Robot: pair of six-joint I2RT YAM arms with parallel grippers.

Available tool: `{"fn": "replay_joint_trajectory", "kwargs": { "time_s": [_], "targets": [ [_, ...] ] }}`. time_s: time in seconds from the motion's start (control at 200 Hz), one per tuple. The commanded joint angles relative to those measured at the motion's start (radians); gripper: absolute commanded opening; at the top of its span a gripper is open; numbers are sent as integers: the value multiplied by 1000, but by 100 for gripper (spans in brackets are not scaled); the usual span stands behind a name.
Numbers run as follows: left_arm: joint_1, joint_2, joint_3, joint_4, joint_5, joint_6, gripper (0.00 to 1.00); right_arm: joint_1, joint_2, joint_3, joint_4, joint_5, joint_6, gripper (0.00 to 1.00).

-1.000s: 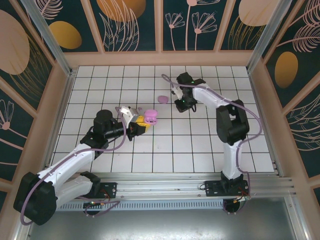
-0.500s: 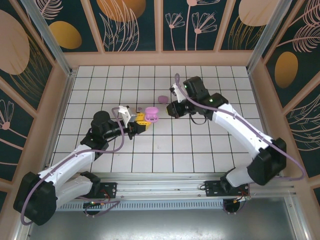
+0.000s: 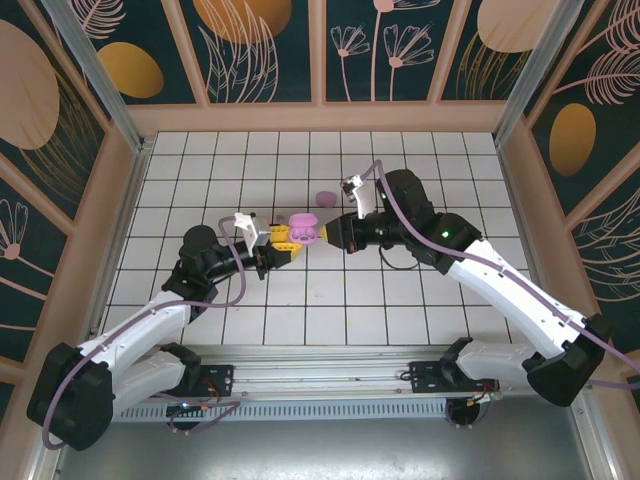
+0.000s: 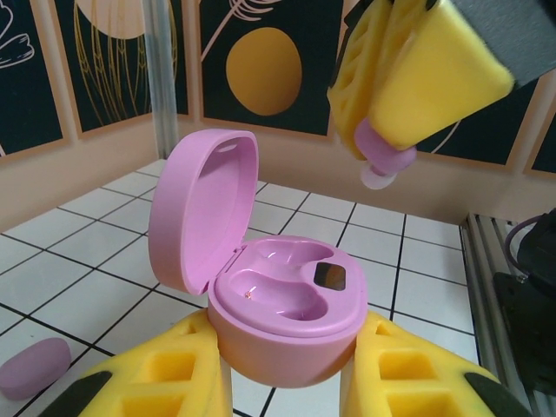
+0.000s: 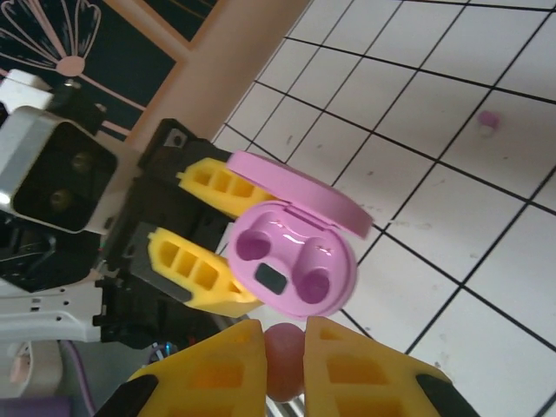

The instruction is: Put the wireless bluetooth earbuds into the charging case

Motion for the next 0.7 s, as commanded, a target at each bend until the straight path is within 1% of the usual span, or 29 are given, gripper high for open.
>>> {"fn": "replay_joint_trajectory", "kwargs": {
  "time_s": [0.0,0.28,0.691],
  "targets": [
    [-2,-21,-10,48,28,-17,6,34,-4,1,62,5,42,13],
    [-3,-33,-18,59,52,-36,6,76,66,29,64,39,36,14],
    [-2,-43,-30,69,67,-46,6,79,61,38,98,76,27,15]
  ]
}}
